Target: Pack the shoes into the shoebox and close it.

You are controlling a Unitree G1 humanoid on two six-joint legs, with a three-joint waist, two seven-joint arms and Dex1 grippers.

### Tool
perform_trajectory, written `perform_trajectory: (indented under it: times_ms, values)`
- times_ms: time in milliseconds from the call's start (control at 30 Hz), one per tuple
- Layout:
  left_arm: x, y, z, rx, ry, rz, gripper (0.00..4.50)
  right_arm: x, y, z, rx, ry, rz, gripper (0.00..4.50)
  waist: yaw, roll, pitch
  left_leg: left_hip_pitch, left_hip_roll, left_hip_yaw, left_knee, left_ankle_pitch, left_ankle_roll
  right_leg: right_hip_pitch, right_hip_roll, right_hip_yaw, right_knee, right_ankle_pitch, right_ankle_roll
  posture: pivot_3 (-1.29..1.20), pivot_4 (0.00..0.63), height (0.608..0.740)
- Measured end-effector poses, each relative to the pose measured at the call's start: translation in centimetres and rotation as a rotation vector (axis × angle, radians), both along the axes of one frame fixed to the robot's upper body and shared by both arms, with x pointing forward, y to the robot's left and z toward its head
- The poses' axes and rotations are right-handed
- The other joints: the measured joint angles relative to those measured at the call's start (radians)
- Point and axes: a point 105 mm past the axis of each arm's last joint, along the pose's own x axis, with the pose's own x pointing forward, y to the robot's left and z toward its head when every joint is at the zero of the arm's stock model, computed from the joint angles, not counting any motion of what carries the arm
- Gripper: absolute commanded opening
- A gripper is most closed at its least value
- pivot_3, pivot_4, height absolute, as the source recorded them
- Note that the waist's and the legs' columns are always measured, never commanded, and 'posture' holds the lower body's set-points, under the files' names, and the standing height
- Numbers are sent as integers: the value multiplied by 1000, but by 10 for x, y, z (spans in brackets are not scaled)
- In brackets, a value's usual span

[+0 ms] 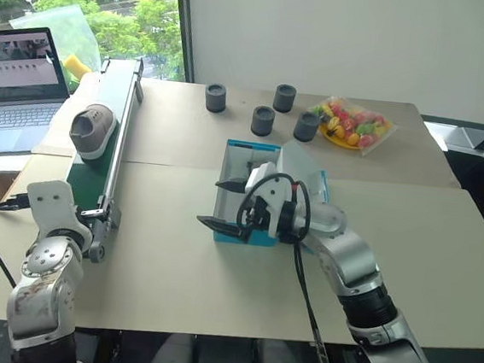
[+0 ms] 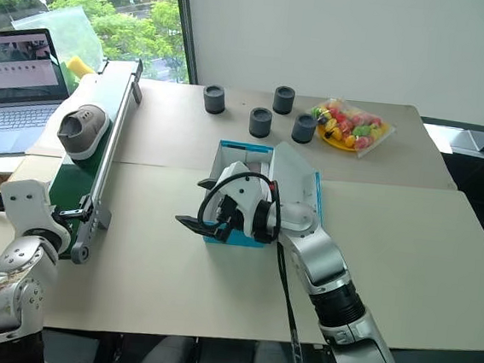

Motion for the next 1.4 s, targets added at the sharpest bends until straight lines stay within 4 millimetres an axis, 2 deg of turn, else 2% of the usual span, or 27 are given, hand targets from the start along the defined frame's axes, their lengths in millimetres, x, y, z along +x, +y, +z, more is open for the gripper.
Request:
perform_trajectory:
  times_ms: [767,933,1033,1133,1200,1267,1367,1400]
  values:
    - [-6,8,-15,-141,-7,72,4500,6,-5,3,20,8,-42,4487,0,0,0,4,0,1,0,0,0,2,0,0,1,0,0,0,150,731]
    - [-6,8,-14,-147,-18,78,3119,7,-7,6,28,9,-53,4500,2,0,0,4,0,1,0,0,0,2,0,0,2,0,0,0,150,731]
    - [-4,5,-13,-141,-23,67,2836,8,-6,8,39,10,-54,4500,11,0,0,4,0,1,0,0,0,2,0,0,1,0,0,0,150,731]
    - [-1,2,-11,-99,-20,57,2836,12,-6,11,48,16,-76,4500,20,0,0,4,0,1,0,1,-1,2,0,0,1,0,-1,0,150,731]
    - [4,-3,-1,-8,-42,35,2836,17,-6,17,62,29,-101,4500,22,-1,-1,3,0,1,0,1,-1,2,0,0,1,0,-1,0,150,731]
    - [9,-10,16,163,-78,-6,2836,28,-6,20,120,135,-146,4500,22,-2,0,2,0,1,0,1,-1,1,0,0,1,1,-2,0,150,731]
    - [19,-52,60,360,-258,-142,2836,47,-9,31,286,410,-213,4500,26,-2,-1,1,1,0,-1,1,-1,0,-3,-1,1,1,-2,0,150,731]
    - [21,-63,66,379,-290,-177,2836,49,-8,34,309,456,-210,4500,25,-2,-1,1,1,1,-1,1,-1,0,-3,-1,0,1,-2,0,150,731]
